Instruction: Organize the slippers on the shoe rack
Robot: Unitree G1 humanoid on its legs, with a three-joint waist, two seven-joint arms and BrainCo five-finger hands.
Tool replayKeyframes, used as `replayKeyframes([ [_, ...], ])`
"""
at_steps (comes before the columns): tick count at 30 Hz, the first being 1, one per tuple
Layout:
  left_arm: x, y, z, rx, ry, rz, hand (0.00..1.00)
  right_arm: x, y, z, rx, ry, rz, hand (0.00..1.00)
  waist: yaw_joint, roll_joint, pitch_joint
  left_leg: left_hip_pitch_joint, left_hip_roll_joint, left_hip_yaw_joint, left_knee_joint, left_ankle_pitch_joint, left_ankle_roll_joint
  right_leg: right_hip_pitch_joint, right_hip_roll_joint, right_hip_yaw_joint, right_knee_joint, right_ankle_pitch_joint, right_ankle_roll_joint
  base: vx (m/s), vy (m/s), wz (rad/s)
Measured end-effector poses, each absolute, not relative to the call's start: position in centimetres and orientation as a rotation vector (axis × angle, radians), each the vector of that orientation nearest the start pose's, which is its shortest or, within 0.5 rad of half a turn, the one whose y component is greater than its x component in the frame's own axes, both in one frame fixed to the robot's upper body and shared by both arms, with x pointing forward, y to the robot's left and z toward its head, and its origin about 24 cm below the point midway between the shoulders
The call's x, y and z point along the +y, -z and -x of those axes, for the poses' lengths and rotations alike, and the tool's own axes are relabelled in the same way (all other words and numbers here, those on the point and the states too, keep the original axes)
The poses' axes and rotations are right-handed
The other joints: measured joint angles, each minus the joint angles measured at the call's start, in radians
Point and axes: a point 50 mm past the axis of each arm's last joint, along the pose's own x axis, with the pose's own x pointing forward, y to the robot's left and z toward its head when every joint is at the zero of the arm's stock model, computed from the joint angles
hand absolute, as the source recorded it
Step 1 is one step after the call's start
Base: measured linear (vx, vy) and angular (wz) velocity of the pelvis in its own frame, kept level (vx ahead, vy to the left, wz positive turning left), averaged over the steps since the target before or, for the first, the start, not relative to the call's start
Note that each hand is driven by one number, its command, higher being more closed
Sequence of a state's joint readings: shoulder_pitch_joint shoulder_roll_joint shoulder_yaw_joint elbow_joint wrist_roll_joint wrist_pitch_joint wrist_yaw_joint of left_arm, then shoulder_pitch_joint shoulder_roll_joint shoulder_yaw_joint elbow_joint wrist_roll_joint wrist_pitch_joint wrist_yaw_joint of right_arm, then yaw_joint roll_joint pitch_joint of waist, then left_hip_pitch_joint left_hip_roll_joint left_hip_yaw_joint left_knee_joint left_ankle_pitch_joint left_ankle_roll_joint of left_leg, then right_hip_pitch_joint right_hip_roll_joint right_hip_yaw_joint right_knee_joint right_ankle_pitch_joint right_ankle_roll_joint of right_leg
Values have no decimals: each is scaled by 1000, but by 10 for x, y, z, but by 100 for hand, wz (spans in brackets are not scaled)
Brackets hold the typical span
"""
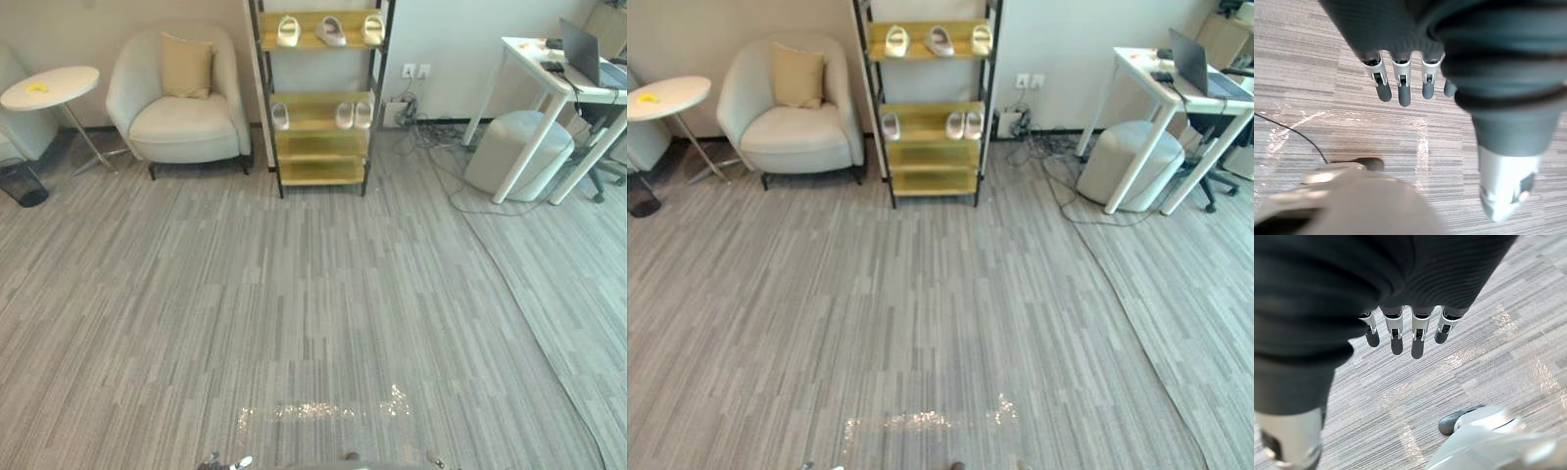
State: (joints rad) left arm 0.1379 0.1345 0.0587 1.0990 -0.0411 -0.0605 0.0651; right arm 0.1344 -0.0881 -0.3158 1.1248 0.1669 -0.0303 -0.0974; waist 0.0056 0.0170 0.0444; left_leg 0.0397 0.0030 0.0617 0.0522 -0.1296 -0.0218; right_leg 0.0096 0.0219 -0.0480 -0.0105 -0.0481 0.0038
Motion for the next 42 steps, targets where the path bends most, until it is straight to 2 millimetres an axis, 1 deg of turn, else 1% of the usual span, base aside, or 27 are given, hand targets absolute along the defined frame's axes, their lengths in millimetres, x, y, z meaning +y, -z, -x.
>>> replayKeyframes([
  [1,215,164,-69,1151,-234,-85,0,-225,166,-57,1164,559,-183,0,0,-2,4,2,-2,0,-1,0,0,15,-1,0,-15,5,4,76,21,-1],
  [4,214,163,-78,1138,-228,-86,0,-223,164,-71,1133,542,-182,0,0,-3,19,14,-9,-1,-4,0,0,35,-6,-1,-34,9,6,80,28,-2],
  [7,214,163,-81,1134,-225,-86,0,-220,164,-78,1117,531,-186,0,2,0,22,16,-14,-3,-9,0,0,47,-10,-4,-55,17,17,45,19,3],
  [9,213,163,-81,1133,-224,-86,0,-218,163,-82,1109,522,-192,0,2,4,25,16,-15,-6,-16,3,4,47,-12,-8,-57,18,16,8,7,5],
  [14,213,163,-81,1134,-224,-86,0,-215,164,-84,1107,514,-196,0,4,3,29,18,-15,-20,-29,11,13,48,-13,-25,-57,20,13,-20,-3,9],
  [18,213,163,-81,1132,-224,-86,0,-213,163,-88,1101,500,-194,0,4,-1,45,35,-16,-21,-53,26,14,57,-13,-28,-65,28,9,-43,-7,1],
  [23,213,163,-82,1131,-225,-87,0,-212,163,-89,1100,497,-195,0,4,-5,47,35,-15,-32,-76,40,12,53,-12,-41,-71,28,9,-23,-11,7],
  [26,214,163,-83,1128,-228,-90,0,-212,163,-90,1099,496,-193,0,4,-5,48,30,-14,-37,-85,43,11,47,-11,-47,-77,28,9,13,-4,5],
  [30,214,161,-89,1114,-235,-97,0,-213,161,-96,1078,493,-190,0,3,-2,60,20,-12,-39,-82,39,5,42,-9,-50,-76,23,11,52,2,4],
  [33,214,158,-101,1080,-236,-92,0,-211,160,-100,1068,489,-193,0,4,-5,86,-49,-2,-32,70,-29,-20,24,-9,-56,-28,-11,3,30,4,6],
  [34,216,157,-104,1065,-256,-78,0,-211,160,-102,1064,489,-198,0,4,-13,102,-80,1,-14,174,-55,-44,25,-13,-51,6,-35,-2,17,-12,-5],
  [36,216,155,-107,1042,-276,-58,0,-210,160,-102,1059,492,-201,0,11,-20,108,-124,4,23,303,-59,-50,24,-25,-44,46,-65,-4,29,-30,-8],
  [37,212,153,-112,1016,-294,-23,0,-210,157,-108,1029,490,-204,0,13,-19,110,-172,12,53,416,-59,-50,26,-34,-37,73,-84,-8,57,-27,-13],
  [38,210,152,-116,992,-308,5,0,-209,155,-111,1010,491,-205,0,21,-19,121,-215,26,82,497,-78,-44,26,-35,-28,87,-95,-13,53,-1,-19],
  [39,204,152,-118,981,-314,36,0,-210,154,-111,1000,494,-202,0,29,-8,119,-235,41,104,516,-108,-36,28,-34,-22,93,-103,-15,51,32,-18],
  [40,197,152,-120,977,-308,58,0,-211,154,-111,999,497,-199,0,32,1,114,-257,54,121,512,-124,-34,30,-35,-21,94,-110,-13,85,74,-4],
  [41,191,152,-122,966,-305,80,0,-211,154,-111,999,500,-198,0,34,7,113,-283,56,130,477,-129,-29,37,-40,-21,89,-121,-13,138,120,3],
  [42,191,151,-123,958,-307,84,0,-210,154,-111,1002,502,-198,0,42,7,114,-291,54,128,414,-120,-23,48,-48,-19,85,-129,-8,143,130,-2],
])
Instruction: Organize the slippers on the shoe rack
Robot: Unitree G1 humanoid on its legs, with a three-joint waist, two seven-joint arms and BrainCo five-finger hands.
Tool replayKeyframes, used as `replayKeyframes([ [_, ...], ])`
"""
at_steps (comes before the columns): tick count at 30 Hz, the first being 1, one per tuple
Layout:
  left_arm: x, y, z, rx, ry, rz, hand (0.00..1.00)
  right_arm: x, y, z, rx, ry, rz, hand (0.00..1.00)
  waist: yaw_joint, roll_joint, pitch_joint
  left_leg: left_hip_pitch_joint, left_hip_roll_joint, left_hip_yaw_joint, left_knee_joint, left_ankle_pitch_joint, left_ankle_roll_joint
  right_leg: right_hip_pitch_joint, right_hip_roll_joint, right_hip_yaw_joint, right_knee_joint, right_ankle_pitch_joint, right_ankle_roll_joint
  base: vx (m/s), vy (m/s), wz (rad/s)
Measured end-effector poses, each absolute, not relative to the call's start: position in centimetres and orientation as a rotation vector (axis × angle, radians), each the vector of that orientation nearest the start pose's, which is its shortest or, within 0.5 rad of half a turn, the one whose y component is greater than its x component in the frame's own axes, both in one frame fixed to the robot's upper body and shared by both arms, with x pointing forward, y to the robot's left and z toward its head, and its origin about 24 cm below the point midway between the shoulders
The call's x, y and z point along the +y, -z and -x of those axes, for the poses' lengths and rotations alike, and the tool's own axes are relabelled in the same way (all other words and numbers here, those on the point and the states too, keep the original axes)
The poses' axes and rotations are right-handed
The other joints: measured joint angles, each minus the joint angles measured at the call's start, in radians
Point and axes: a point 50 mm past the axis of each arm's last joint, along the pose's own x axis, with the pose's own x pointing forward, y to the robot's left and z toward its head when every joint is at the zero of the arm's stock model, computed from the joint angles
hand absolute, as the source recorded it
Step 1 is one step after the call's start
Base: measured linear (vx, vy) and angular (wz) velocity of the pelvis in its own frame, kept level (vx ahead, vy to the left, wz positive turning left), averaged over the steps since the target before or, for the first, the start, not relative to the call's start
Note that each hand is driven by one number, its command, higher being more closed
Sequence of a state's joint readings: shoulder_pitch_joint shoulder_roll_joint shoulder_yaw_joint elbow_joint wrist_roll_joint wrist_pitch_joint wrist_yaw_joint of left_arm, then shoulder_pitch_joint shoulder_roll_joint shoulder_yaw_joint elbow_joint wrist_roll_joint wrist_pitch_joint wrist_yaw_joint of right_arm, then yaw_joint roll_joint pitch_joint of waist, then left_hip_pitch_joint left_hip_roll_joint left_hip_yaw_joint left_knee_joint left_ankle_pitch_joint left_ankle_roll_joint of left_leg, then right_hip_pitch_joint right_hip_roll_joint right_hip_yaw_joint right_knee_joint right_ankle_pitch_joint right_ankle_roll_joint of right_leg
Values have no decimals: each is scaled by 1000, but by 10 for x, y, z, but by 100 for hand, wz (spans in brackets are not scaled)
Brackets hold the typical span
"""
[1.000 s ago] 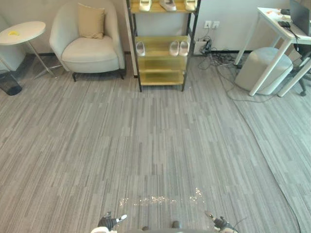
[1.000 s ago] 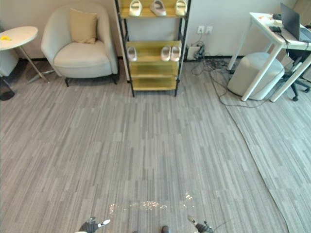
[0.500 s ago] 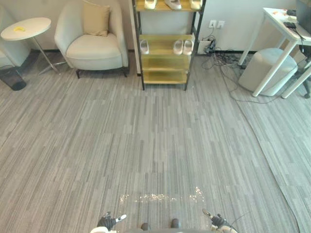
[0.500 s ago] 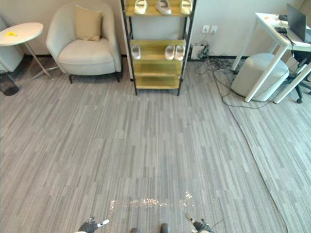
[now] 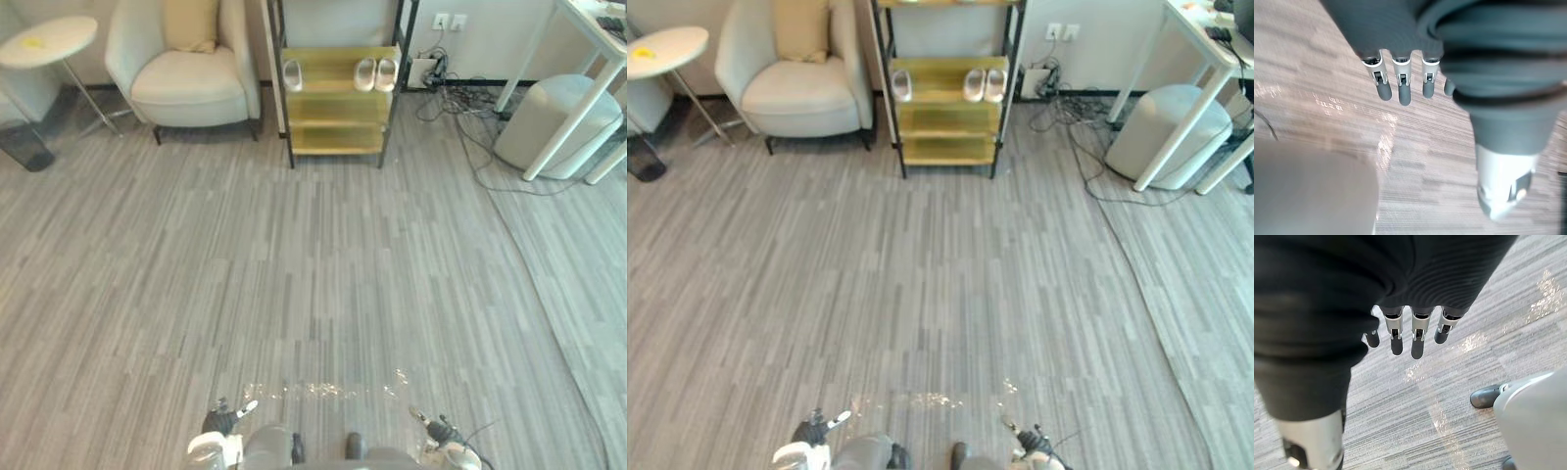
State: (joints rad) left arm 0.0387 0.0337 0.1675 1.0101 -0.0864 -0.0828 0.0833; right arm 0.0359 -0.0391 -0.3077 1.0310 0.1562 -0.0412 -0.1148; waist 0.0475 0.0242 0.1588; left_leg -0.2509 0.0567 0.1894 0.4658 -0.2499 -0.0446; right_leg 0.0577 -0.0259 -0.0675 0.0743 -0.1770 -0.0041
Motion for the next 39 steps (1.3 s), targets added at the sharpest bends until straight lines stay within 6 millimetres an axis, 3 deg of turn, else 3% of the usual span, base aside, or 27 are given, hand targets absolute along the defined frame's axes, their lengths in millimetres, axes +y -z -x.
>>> replayKeyframes([
  [2,189,152,-122,961,-322,109,0,-211,155,-109,1011,507,-195,0,13,4,-3,5,-10,-29,-155,76,7,8,-9,21,-5,-28,27,182,186,-18],
  [3,189,152,-120,964,-335,126,0,-210,155,-109,1012,506,-195,0,19,-2,-7,15,-26,-28,-158,110,35,11,-20,34,0,-47,46,225,226,-22],
  [5,194,152,-118,966,-348,119,0,-205,157,-104,1028,502,-206,0,18,-30,-35,24,-57,8,-161,67,53,-8,-63,40,72,-82,81,375,219,-26],
  [7,194,152,-118,966,-353,123,0,-202,156,-107,1010,495,-212,0,32,-34,-31,72,-61,34,-164,38,72,-104,-82,44,318,-111,122,358,185,-40],
  [9,195,152,-119,968,-344,109,0,-200,153,-110,982,482,-204,0,26,-44,-28,163,-72,44,-167,-6,81,-240,-114,33,703,-80,180,393,150,-13],
  [12,194,151,-122,960,-342,112,0,-198,150,-117,961,445,-172,0,7,-45,-27,272,-78,29,-208,-24,73,-344,-154,-49,933,-96,148,398,63,14],
  [14,186,149,-133,939,-324,132,0,-199,149,-121,944,441,-169,0,4,-41,-21,364,-61,5,-273,-25,71,-392,-162,-151,892,-126,96,476,-17,27],
  [15,181,148,-136,933,-317,143,0,-200,148,-122,941,440,-166,0,1,-37,-18,405,-45,-2,-303,-26,69,-412,-154,-201,808,-136,75,449,-79,22],
  [17,179,147,-140,925,-307,145,0,-201,147,-126,936,431,-164,0,-9,-31,-17,436,-12,-17,-325,-26,69,-454,-105,-229,573,-95,44,554,-143,27],
  [18,182,148,-140,930,-298,126,0,-201,148,-125,943,430,-165,0,-13,-36,-15,445,-7,-39,-326,-26,67,-459,-74,-219,398,-10,38,610,-215,40],
  [19,182,149,-137,943,-286,112,0,-199,152,-119,971,429,-172,0,-15,-49,-18,464,-11,-66,-325,-34,52,-452,-53,-183,255,108,7,541,-224,44],
  [20,182,150,-135,953,-289,113,0,-200,152,-119,972,435,-174,0,-22,-54,-18,484,-8,-85,-321,-47,30,-441,-42,-157,238,209,-27,441,-177,17],
  [21,177,154,-130,978,-296,136,0,-207,148,-127,952,429,-150,0,-24,-2,-16,496,35,-96,-310,-54,10,-423,-10,-181,257,193,-34,412,-149,3],
  [23,173,156,-124,1000,-318,168,0,-205,146,-135,936,418,-153,0,-20,21,-17,438,60,-106,-166,-5,-61,-390,18,-187,245,139,-51,539,-215,-5],
  [25,175,155,-127,987,-343,184,0,-204,146,-136,933,407,-145,0,-20,28,-10,325,82,-120,149,98,-58,-309,36,-184,215,101,-56,423,-191,-4],
  [26,176,154,-127,980,-349,188,0,-201,146,-136,936,389,-139,0,-13,28,-4,268,107,-118,305,113,-57,-258,45,-176,193,90,-65,432,-107,-22],
  [27,178,151,-133,947,-352,187,0,-197,147,-137,938,376,-139,0,-4,24,12,176,147,-98,504,63,-41,-161,59,-164,160,64,-77,405,-79,-25],
  [28,180,149,-136,927,-353,184,0,-193,147,-137,940,373,-148,0,5,16,15,138,157,-83,542,44,-33,-128,59,-157,148,49,-73,496,-91,-23],
  [29,181,146,-141,902,-347,178,0,-188,148,-136,942,369,-160,0,10,3,16,66,170,-70,548,24,-23,-90,59,-150,128,31,-70,309,-56,-15],
  [31,181,143,-145,881,-346,179,0,-183,147,-139,937,371,-177,0,15,3,17,-29,185,-42,490,-5,-20,-42,58,-143,104,13,-57,318,-5,-8],
  [33,180,142,-146,872,-342,178,0,-181,148,-137,944,375,-184,0,19,3,16,-65,171,-10,336,-17,-27,-7,47,-139,79,2,-38,357,99,0],
  [34,180,142,-147,870,-338,175,0,-182,148,-136,946,382,-185,0,19,1,17,-78,126,5,146,-6,-28,31,27,-138,53,-7,-21,489,196,7],
  [35,180,142,-147,871,-336,175,0,-184,149,-136,947,389,-179,0,19,-2,15,-75,84,3,-20,44,-29,48,10,-137,38,-19,1,523,249,2],
  [36,178,143,-146,880,-327,169,0,-188,149,-134,951,397,-171,0,27,-2,12,-59,57,-11,-107,151,-8,60,2,-123,31,-31,21,534,283,-20],
  [37,181,143,-145,887,-322,152,0,-186,150,-132,963,402,-182,0,43,-19,3,-36,25,-9,-131,207,34,70,-18,-93,25,-42,40,446,229,-29],
  [39,190,143,-144,889,-332,125,0,-179,151,-131,968,394,-197,0,47,-50,-5,-26,2,21,-112,171,67,67,-58,-76,58,-40,50,396,171,-18],
])
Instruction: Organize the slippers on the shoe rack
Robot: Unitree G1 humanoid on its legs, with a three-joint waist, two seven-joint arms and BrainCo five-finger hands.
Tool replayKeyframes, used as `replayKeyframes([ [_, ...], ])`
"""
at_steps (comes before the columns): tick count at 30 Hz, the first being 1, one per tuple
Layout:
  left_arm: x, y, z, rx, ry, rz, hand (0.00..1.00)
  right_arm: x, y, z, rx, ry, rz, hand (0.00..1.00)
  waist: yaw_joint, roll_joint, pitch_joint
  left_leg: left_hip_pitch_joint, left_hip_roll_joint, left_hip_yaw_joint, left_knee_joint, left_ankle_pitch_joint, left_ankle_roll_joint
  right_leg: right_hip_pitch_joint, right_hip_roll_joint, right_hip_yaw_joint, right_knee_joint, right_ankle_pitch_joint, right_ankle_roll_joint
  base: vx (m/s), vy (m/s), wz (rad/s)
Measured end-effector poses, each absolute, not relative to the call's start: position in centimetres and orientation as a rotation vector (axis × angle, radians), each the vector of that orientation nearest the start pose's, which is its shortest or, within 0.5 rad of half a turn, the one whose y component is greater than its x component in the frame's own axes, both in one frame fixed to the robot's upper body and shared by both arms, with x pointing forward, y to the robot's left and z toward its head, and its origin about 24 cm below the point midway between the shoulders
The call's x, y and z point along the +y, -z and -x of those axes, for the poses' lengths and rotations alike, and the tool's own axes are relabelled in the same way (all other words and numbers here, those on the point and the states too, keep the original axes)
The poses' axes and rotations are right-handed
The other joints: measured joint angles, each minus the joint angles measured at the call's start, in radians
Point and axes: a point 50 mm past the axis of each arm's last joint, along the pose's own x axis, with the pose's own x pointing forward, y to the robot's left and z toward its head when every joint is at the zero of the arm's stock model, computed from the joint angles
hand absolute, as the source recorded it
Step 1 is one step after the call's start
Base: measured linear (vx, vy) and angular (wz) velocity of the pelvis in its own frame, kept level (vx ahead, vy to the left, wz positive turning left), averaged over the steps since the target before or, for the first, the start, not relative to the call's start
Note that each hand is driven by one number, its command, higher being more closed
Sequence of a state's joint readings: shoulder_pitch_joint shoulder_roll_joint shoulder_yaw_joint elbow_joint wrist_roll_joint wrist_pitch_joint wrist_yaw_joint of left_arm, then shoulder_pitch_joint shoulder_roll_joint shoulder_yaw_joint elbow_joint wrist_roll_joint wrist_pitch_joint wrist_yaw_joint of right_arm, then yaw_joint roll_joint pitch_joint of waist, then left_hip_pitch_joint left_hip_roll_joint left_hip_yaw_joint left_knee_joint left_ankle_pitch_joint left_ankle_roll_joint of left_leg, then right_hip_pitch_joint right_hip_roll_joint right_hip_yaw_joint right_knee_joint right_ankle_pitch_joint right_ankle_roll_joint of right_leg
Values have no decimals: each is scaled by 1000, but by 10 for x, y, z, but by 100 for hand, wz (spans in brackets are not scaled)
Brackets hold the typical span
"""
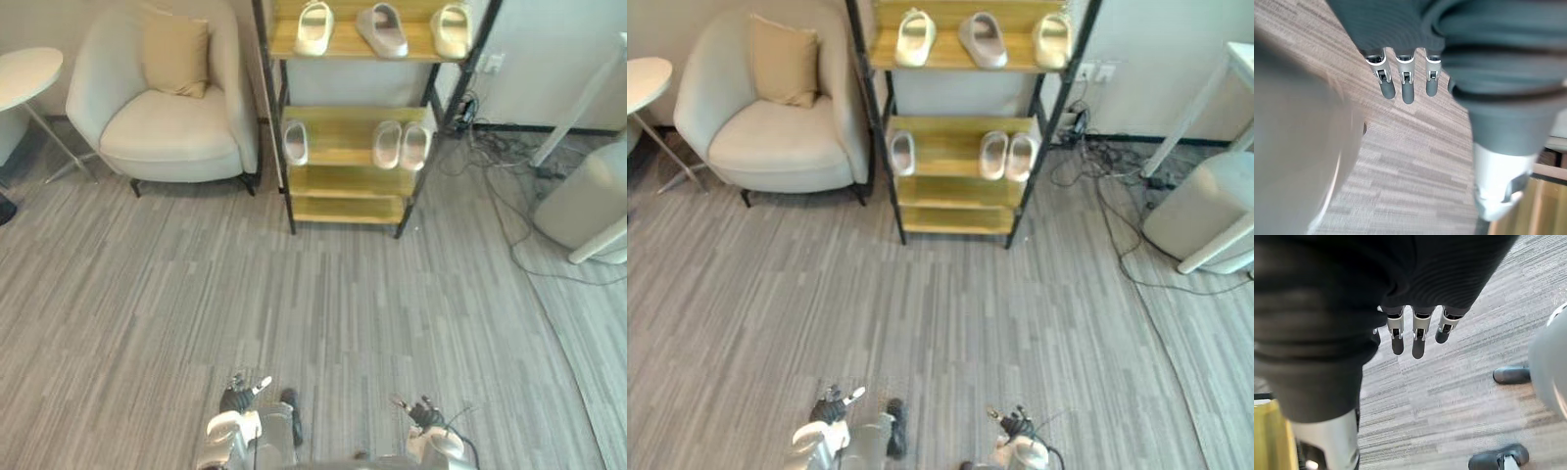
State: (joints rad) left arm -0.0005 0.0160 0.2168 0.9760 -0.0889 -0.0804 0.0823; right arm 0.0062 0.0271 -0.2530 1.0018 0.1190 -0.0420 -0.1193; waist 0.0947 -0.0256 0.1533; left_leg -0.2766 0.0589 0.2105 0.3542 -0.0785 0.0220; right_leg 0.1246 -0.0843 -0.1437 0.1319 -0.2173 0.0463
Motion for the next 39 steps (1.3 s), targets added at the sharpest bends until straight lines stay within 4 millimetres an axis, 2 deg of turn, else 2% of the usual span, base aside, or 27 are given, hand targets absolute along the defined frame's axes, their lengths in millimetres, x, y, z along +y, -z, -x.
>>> replayKeyframes([
  [1,191,143,-143,891,-332,123,0,-178,151,-131,968,393,-198,0,2,-2,-1,8,-1,7,8,-11,6,-9,-7,4,33,-3,6,418,188,-24],
  [2,191,144,-141,901,-332,119,0,-177,152,-129,973,391,-199,0,13,-2,-1,49,-2,26,16,-45,19,-51,-22,20,180,-12,20,399,188,-30],
  [4,190,146,-139,914,-312,101,0,-176,152,-126,978,388,-199,0,7,-1,-2,116,-14,29,-1,-84,31,-164,-58,17,479,6,78,385,170,-13],
  [5,188,146,-140,916,-295,91,0,-177,151,-128,966,390,-197,0,2,-4,-3,158,-21,26,-3,-111,35,-237,-81,12,663,8,91,376,119,12],
  [7,187,146,-140,918,-293,93,0,-178,149,-131,947,385,-193,0,-7,0,-1,228,-28,21,-29,-133,33,-316,-108,-36,780,-11,69,426,80,13],
  [9,186,148,-137,933,-294,95,0,-177,148,-133,938,381,-194,0,-16,0,-3,328,-25,7,-98,-133,33,-351,-111,-121,702,-46,38,400,7,21],
  [12,183,148,-137,936,-289,102,0,-178,146,-138,922,377,-194,0,-43,8,-6,387,4,-23,-155,-135,26,-400,-68,-155,437,-30,18,402,-116,34],
  [13,182,148,-137,936,-281,97,0,-180,146,-140,921,376,-193,0,-44,10,-6,402,21,-35,-170,-146,-1,-424,-38,-150,255,49,8,286,-139,19],
  [14,182,149,-136,942,-282,95,0,-180,146,-139,924,378,-194,0,-43,7,-8,412,25,-37,-173,-154,-17,-429,-31,-144,180,96,0,484,-263,19],
  [15,184,150,-133,954,-287,92,0,-182,147,-137,933,386,-196,0,-44,1,-9,443,27,-47,-178,-176,-55,-420,-19,-133,54,203,-13,550,-327,25],
  [16,187,151,-131,962,-292,86,0,-184,149,-133,946,395,-196,0,-47,-18,-11,476,21,-70,-183,-195,-86,-400,-22,-115,18,360,-72,475,-288,17],
  [17,184,153,-129,976,-294,97,0,-191,148,-135,940,403,-179,0,-45,15,-9,491,43,-79,-186,-199,-93,-393,1,-127,39,340,-73,422,-257,24],
  [18,180,153,-130,975,-288,107,0,-195,147,-137,942,400,-161,0,-42,37,-18,487,73,-96,-184,-164,-145,-392,14,-135,65,288,-82,305,-182,9],
  [20,174,154,-128,979,-290,129,0,-200,149,-133,961,398,-134,0,-47,63,-21,478,111,-126,-125,-143,-161,-372,43,-170,88,236,-103,434,-277,23],
  [22,176,154,-126,980,-321,154,0,-202,150,-131,971,399,-125,0,-44,63,-19,400,145,-152,79,-126,-186,-327,71,-174,87,193,-116,370,-260,16],
  [23,179,153,-127,972,-337,159,0,-200,151,-129,984,390,-123,0,-35,59,-16,317,173,-168,303,-92,-191,-270,89,-171,69,159,-124,325,-201,-1],
  [24,181,153,-127,965,-347,161,0,-198,151,-130,983,382,-122,0,-31,60,-15,262,193,-153,428,-128,-177,-217,103,-168,53,139,-129,311,-169,-5],
  [26,183,152,-127,954,-350,160,0,-198,151,-129,984,386,-125,0,-29,52,-12,208,199,-102,477,-170,-150,-162,105,-167,32,126,-130,284,-98,-13],
  [28,181,151,-128,946,-343,158,0,-199,151,-128,985,394,-123,0,-29,59,-18,138,182,-32,401,-204,-134,-118,103,-159,-2,115,-119,251,-25,-14],
  [30,180,150,-130,940,-327,148,0,-199,152,-125,994,400,-124,0,-28,62,-19,88,115,-15,141,-194,-116,-86,94,-150,-31,105,-96,289,113,-7],
  [31,180,150,-130,942,-322,144,0,-200,152,-124,995,404,-126,0,-26,62,-20,86,93,-21,54,-169,-113,-83,89,-148,-31,100,-88,234,124,-12],
  [32,181,150,-131,941,-322,139,0,-199,153,-123,1001,412,-136,0,-15,59,-19,105,60,-35,-19,-88,-71,-74,79,-126,-30,92,-75,335,129,-19],
  [33,186,152,-127,956,-328,128,0,-194,155,-119,1014,408,-149,0,-2,36,-36,153,22,-15,-112,-49,-57,-70,58,-94,-49,98,-55,365,122,-12],
  [36,193,154,-121,983,-344,117,0,-192,157,-115,1028,409,-154,0,13,19,-29,137,7,-2,1,-71,-12,-18,31,-45,-106,140,-32,347,163,-10],
  [37,196,154,-118,985,-368,130,0,-190,157,-116,1026,407,-158,0,14,12,-23,135,-8,-2,45,-95,-14,13,9,-31,-92,140,-31,215,162,-21],
  [38,194,155,-116,991,-364,131,0,-192,157,-112,1032,410,-151,0,15,18,-39,155,-9,-13,-1,-83,-14,13,14,-26,-77,137,-26,187,163,-29],
  [39,190,158,-109,1011,-354,134,0,-198,157,-109,1033,412,-130,0,18,52,-61,204,-1,-24,-53,-134,-15,-10,21,-21,-9,107,15,147,124,-38],
])
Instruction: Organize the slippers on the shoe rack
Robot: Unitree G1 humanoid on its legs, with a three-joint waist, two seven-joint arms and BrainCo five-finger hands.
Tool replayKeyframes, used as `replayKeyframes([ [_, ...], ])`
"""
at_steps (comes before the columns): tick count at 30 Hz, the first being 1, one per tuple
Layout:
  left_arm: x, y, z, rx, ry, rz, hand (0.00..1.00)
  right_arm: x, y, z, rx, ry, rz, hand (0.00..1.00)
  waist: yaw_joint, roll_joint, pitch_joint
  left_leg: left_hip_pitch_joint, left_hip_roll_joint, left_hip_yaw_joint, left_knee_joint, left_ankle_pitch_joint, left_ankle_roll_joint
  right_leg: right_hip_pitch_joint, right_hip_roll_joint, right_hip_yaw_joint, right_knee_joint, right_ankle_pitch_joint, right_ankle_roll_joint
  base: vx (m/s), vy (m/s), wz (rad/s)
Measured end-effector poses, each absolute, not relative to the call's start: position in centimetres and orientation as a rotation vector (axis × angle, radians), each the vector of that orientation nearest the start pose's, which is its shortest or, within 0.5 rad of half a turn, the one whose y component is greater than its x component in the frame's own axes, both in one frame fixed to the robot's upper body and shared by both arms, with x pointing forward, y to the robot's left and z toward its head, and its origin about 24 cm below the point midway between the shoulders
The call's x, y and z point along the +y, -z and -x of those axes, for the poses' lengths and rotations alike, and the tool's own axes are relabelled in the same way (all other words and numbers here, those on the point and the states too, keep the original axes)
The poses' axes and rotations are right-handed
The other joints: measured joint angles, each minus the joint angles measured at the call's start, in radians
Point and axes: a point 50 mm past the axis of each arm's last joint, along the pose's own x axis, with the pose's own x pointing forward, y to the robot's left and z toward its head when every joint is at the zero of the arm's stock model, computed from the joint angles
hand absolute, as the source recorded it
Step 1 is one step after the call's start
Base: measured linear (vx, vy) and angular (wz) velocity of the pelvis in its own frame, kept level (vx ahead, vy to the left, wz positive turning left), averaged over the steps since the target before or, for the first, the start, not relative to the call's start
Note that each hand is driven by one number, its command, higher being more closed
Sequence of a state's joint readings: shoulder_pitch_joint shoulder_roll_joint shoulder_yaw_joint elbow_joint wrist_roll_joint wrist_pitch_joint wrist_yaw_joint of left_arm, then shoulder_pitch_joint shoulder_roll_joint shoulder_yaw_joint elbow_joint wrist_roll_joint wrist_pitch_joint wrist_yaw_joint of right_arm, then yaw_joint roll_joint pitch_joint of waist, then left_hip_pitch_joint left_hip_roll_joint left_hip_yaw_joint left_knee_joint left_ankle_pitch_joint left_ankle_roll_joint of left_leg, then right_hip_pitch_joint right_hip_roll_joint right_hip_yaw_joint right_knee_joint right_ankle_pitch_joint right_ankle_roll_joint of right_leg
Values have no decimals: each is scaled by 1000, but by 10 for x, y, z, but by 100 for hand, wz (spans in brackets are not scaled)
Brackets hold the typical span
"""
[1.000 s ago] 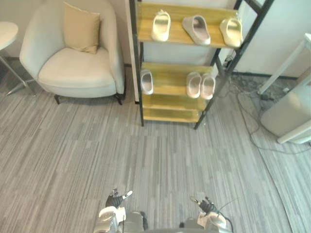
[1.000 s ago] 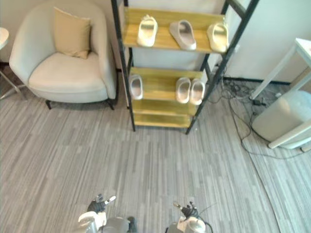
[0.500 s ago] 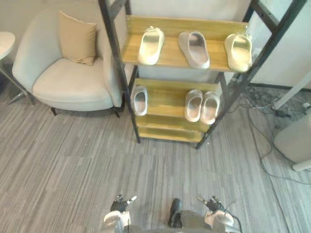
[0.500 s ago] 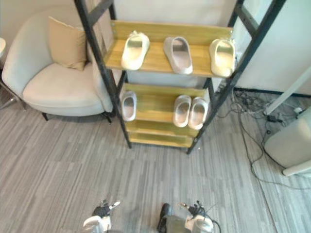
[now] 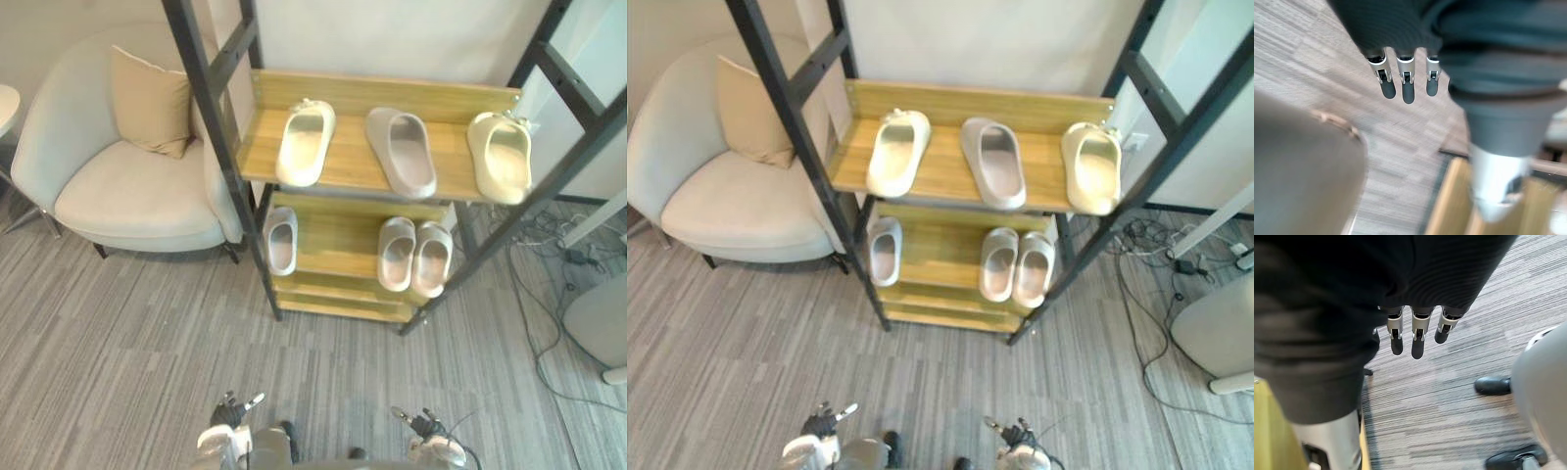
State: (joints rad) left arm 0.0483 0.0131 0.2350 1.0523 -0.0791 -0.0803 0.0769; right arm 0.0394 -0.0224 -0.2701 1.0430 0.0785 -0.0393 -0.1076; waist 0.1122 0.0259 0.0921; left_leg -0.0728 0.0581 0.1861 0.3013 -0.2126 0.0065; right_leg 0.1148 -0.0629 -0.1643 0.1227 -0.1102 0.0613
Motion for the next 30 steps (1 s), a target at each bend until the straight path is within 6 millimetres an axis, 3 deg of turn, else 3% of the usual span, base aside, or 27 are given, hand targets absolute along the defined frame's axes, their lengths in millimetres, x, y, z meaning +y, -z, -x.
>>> replayKeyframes([
  [1,186,159,-107,1018,-341,136,0,-199,156,-111,1025,411,-129,0,-2,9,-5,20,-1,0,-31,-24,2,-25,-5,2,54,-22,22,185,183,-49],
  [2,183,158,-110,1016,-328,133,0,-195,155,-117,1014,397,-136,0,-2,9,0,53,-19,19,-67,-24,9,-113,-41,11,241,-67,62,177,178,-32],
  [3,185,158,-111,1014,-316,118,0,-192,155,-120,1007,388,-147,0,-5,-5,9,82,-36,22,-90,-21,16,-203,-77,5,424,-85,74,160,166,-17],
  [5,191,157,-109,1021,-302,79,0,-190,155,-119,1013,384,-152,0,-25,-28,13,120,-55,7,-110,-22,19,-244,-117,-34,525,-118,53,238,85,32],
  [6,193,157,-110,1020,-302,70,0,-189,156,-117,1017,385,-153,0,-26,-39,6,142,-51,-7,-124,-22,19,-251,-118,-67,502,-141,41,296,17,45],
  [9,194,157,-109,1023,-293,61,0,-190,156,-117,1020,387,-153,0,-48,-37,8,164,-25,-51,-133,-23,14,-261,-74,-86,332,-134,26,238,-60,47],
  [10,194,158,-108,1028,-282,49,0,-189,156,-118,1018,385,-154,0,-53,-38,7,166,-20,-62,-133,-28,5,-268,-54,-81,249,-103,12,223,-98,35],
  [11,196,158,-107,1035,-280,38,0,-188,157,-117,1024,384,-156,0,-53,-51,6,172,-30,-68,-134,-37,-11,-268,-38,-58,120,17,-17,274,-129,25],
  [12,195,159,-107,1046,-279,39,0,-194,157,-114,1032,392,-144,0,-56,-42,6,186,-31,-88,-136,-48,-25,-251,-26,-44,98,60,-27,240,-90,12],
  [15,182,162,-103,1062,-275,79,0,-207,158,-108,1053,412,-111,0,-55,13,-1,200,-1,-89,-131,-48,-26,-193,4,-44,3,78,-37,223,-67,-11],
  [17,178,163,-101,1076,-272,92,0,-215,158,-103,1063,426,-94,0,-59,23,-3,200,3,-97,-121,-47,-28,-166,13,-48,-27,79,-37,168,-68,0],
  [18,178,163,-102,1075,-268,85,0,-216,158,-100,1069,429,-92,0,-60,28,-5,196,4,-107,-90,-45,-31,-143,15,-51,-47,79,-37,135,-62,10],
  [22,185,160,-110,1044,-288,80,0,-210,159,-100,1072,418,-100,0,-54,0,18,82,9,-105,192,-45,-38,-95,8,-51,-81,79,-37,78,-35,6],
  [23,190,158,-113,1026,-301,77,0,-207,159,-103,1066,412,-107,0,-43,-14,36,23,24,-81,325,-53,-75,-76,-6,-51,-84,79,-38,37,87,-9],
  [24,191,158,-113,1026,-305,80,0,-204,158,-110,1048,408,-115,0,-41,-14,37,3,38,-67,282,-116,-55,-75,-11,-46,-81,79,-38,35,101,-10],
  [25,190,158,-113,1024,-304,81,0,-205,158,-109,1049,413,-116,0,-44,-11,37,3,44,-62,240,-117,-58,-75,-11,-46,-79,79,-38,21,114,-8],
  [26,184,159,-113,1030,-289,84,0,-211,156,-112,1036,422,-106,0,-51,13,34,11,58,-66,69,-60,-74,-77,0,-46,-83,77,-24,35,111,-11],
  [27,184,159,-112,1035,-281,79,0,-210,156,-112,1037,416,-108,0,-50,17,25,45,39,-72,10,-56,-67,-78,-3,-35,-94,82,-7,67,144,-2],
  [30,188,159,-112,1038,-255,36,0,-205,159,-104,1059,422,-125,0,-54,-15,20,93,-15,-76,-101,-9,-37,-76,-44,-28,-110,88,3,40,105,7],
])
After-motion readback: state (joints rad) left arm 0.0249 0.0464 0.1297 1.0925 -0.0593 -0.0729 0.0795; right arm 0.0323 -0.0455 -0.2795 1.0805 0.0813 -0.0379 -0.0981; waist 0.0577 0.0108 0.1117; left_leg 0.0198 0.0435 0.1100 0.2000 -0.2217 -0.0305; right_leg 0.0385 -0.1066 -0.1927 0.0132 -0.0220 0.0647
